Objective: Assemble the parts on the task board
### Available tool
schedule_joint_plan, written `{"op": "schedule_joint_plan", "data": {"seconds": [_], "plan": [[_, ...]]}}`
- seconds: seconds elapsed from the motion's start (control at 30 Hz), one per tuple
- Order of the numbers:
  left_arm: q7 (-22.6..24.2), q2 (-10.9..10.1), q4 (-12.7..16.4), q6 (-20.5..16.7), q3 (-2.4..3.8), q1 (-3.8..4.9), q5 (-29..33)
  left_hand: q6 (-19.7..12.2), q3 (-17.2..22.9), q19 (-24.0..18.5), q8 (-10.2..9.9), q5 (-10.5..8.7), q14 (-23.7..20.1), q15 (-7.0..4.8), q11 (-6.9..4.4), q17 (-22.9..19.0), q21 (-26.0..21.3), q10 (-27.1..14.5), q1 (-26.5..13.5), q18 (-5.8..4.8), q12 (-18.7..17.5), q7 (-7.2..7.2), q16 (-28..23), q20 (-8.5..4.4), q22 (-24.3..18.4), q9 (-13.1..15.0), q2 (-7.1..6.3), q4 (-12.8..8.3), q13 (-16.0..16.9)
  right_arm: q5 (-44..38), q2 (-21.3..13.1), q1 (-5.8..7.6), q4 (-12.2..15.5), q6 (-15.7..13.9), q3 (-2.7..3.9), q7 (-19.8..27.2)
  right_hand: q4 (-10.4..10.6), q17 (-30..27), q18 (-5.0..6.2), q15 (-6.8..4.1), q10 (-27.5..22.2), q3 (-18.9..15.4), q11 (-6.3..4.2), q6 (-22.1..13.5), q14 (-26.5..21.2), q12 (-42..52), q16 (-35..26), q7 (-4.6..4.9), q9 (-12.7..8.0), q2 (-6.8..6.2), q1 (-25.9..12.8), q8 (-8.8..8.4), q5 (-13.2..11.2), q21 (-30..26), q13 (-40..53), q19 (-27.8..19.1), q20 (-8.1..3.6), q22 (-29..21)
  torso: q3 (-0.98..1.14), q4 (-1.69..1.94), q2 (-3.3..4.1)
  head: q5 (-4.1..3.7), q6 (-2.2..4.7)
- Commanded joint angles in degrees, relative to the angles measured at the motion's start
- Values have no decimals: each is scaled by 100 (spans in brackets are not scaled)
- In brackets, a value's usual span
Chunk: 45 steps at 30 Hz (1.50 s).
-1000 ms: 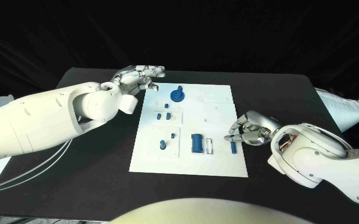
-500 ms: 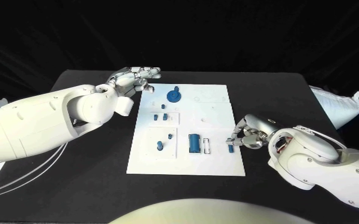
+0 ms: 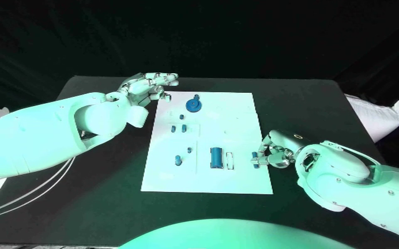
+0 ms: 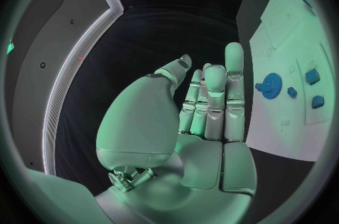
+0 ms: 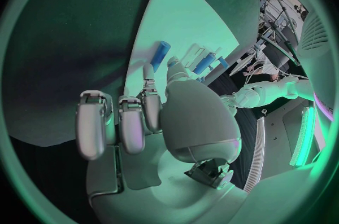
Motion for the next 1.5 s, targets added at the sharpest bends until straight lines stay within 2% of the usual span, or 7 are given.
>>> {"op": "schedule_joint_plan", "data": {"seconds": [0.03, 0.17, 0.27, 0.4, 0.93, 1.27, 1.5], "plan": [[39, 5, 10, 115, 3, 2, -13, -47, -38, 27, 34, -4, -1, 27, 14, -5, -33, -42, -10, 106, 30, -12, 22, 12, -9, -1, 39, 9, 2, -261, 46, -22, -24, 217, -1, -56, 12, 1223, -38, -56, 108, 22, -44, 50, 544, 0, -19, -21, 11, -25, 25, 15, -40, -40, -154, 158, -53, 368, 3, -3, 2, 9, -3], [38, 8, 7, 116, 3, 2, -13, -47, -40, 27, 35, -3, 0, 28, 14, -4, -34, -44, -12, 106, 33, -12, 24, 12, -10, -1, 41, 10, 2, -574, 118, -42, -67, 365, -1, -80, -147, 1206, -35, -81, 104, 119, -68, 52, 540, -27, -32, -43, 26, -17, 298, -1, -63, -53, -165, 153, -77, 354, 0, -1, 1, 8, 1], [34, 16, 2, 116, 3, 1, -13, -48, -42, 27, 38, -3, -2, 28, 15, -7, -35, -46, -14, 106, 37, -12, 24, 12, -11, 0, 45, 14, 2, -884, 169, -69, -106, 521, -1, -101, -319, 1192, -33, -93, 90, 296, -74, 50, 536, -75, -46, -44, 33, 43, 587, -30, -620, -70, -185, 147, -98, 338, 6, 7, 1, 12, 2], [31, 21, -3, 118, 3, -1, -13, -48, -42, 27, 38, -3, -2, 28, 15, -8, -35, -46, -14, 106, 37, -12, 23, 12, -11, 0, 45, 14, 2, -1228, 259, -105, -184, 699, -1, -118, -383, 1170, -28, -83, 75, 379, -63, 32, 531, -125, -64, -30, 30, 17, 655, -68, -756, -95, -208, 135, -93, 311, 6, -2, 0, 28, 4], [28, 28, -2, 119, 3, -4, -13, -50, -45, 27, 40, -3, -2, 29, 16, -9, -37, -50, -22, 106, 43, -10, 26, 13, -12, 0, 53, 23, 2, -1512, 453, -146, -343, 1253, -4, -124, -627, 1158, -22, -71, 31, 909, -45, -26, 529, -204, -80, -2, -21, 121, 967, -235, -410, -126, -231, 124, -78, 287, -1, 7, -3, 39, -25], [28, 26, -2, 121, 3, -5, -13, -52, -47, 28, 42, -3, -2, 30, 17, -8, -39, -54, -25, 106, 47, -10, 28, 14, -13, 0, 57, 27, 2, -1137, 441, -147, -248, 683, -3, -131, -847, 1212, -39, -56, 86, 1769, -43, 15, 543, -129, -40, 12, 4, 112, 852, -310, -177, -75, -183, 162, -68, 360, -2, 7, -7, 43, -30], [28, 27, 0, 121, 3, -6, -13, -52, -47, 28, 42, -3, -2, 30, 17, -8, -39, -54, -25, 106, 47, -10, 28, 14, -13, 0, 57, 27, 2, -398, 359, -134, -49, -25, 24, -113, -438, 1285, -52, -71, 141, 2097, -57, 67, 560, -6, 17, -13, 4, -146, 100, -369, 155, -24, -102, 197, -73, 427, -9, 8, -5, 31, -23]]}}
